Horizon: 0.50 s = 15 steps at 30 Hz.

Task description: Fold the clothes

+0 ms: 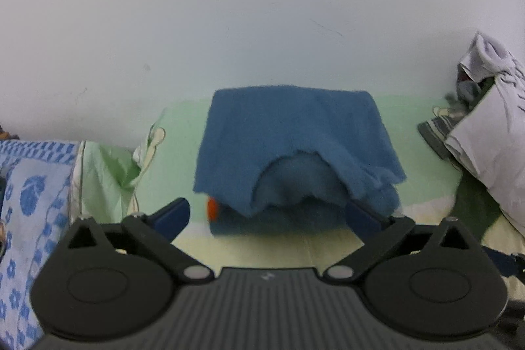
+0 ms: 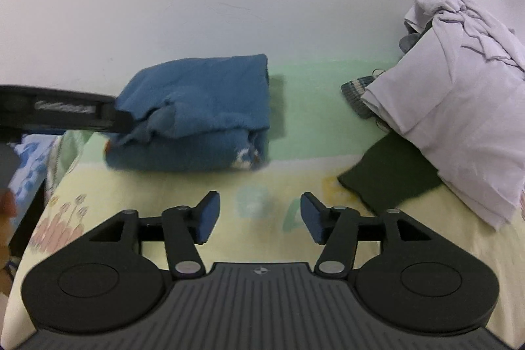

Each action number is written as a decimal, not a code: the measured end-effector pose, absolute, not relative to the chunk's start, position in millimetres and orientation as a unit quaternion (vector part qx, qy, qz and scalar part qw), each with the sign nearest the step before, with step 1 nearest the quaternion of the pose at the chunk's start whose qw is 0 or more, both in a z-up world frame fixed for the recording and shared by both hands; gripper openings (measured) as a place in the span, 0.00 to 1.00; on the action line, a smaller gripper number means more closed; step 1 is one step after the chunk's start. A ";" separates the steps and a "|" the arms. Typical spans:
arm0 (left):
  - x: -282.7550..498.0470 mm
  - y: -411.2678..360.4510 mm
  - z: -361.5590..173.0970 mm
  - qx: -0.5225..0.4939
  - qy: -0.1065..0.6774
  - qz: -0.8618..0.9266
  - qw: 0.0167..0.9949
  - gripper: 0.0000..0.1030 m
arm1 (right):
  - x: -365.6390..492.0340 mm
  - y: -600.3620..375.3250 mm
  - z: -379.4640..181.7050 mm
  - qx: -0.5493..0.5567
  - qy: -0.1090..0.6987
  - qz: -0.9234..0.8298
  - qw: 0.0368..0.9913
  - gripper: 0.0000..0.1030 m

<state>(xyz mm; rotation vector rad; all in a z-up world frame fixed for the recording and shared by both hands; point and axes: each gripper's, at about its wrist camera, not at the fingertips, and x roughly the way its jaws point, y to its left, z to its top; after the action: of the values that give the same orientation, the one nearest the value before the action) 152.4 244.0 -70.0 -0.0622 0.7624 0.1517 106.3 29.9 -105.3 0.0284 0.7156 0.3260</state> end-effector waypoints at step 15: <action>64.2 182.2 -74.2 -0.004 0.398 0.089 0.913 0.99 | 30.9 -18.5 -99.8 0.043 0.364 0.159 0.917 0.80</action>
<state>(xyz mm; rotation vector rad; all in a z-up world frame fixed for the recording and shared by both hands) 64.2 182.2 -74.2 -0.0090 0.8201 0.1839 30.9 -18.5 -99.8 0.0882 0.7484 0.3275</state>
